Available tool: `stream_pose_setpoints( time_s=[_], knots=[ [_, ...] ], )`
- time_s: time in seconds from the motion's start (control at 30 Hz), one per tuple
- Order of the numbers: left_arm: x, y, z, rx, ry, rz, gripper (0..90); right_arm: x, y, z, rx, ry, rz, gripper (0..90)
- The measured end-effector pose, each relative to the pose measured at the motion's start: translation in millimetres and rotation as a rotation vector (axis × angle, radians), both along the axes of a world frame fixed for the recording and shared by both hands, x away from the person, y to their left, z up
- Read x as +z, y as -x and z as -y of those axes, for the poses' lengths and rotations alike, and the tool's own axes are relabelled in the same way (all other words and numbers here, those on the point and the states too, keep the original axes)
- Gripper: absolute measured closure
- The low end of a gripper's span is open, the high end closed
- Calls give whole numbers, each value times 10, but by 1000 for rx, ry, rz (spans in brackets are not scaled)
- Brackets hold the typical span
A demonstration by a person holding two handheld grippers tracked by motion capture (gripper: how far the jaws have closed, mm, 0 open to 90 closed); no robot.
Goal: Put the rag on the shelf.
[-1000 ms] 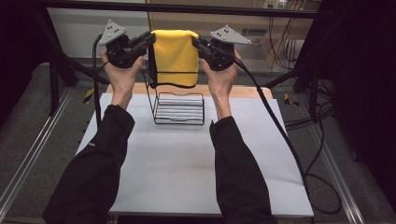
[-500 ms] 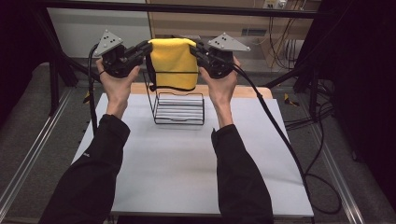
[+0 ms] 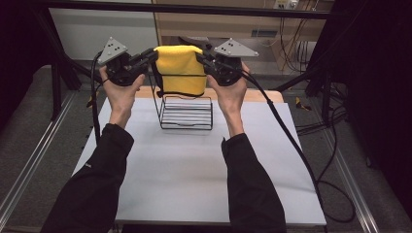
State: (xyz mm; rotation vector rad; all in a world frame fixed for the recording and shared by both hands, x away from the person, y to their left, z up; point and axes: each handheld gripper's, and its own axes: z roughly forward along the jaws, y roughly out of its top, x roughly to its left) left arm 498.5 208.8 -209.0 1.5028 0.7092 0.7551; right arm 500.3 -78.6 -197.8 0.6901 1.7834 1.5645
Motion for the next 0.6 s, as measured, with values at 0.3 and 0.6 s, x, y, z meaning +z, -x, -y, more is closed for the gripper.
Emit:
stream_pose_setpoints(
  time_s=[0.3, 0.6],
  knots=[
    [-55, 111, 6, -16, -46, -24, 791, -33, 115, 21, 35, 79, -29, 821],
    [-170, 223, -34, -34, -87, -100, 764, -141, 198, 30, 94, 144, -78, 817]
  ],
)
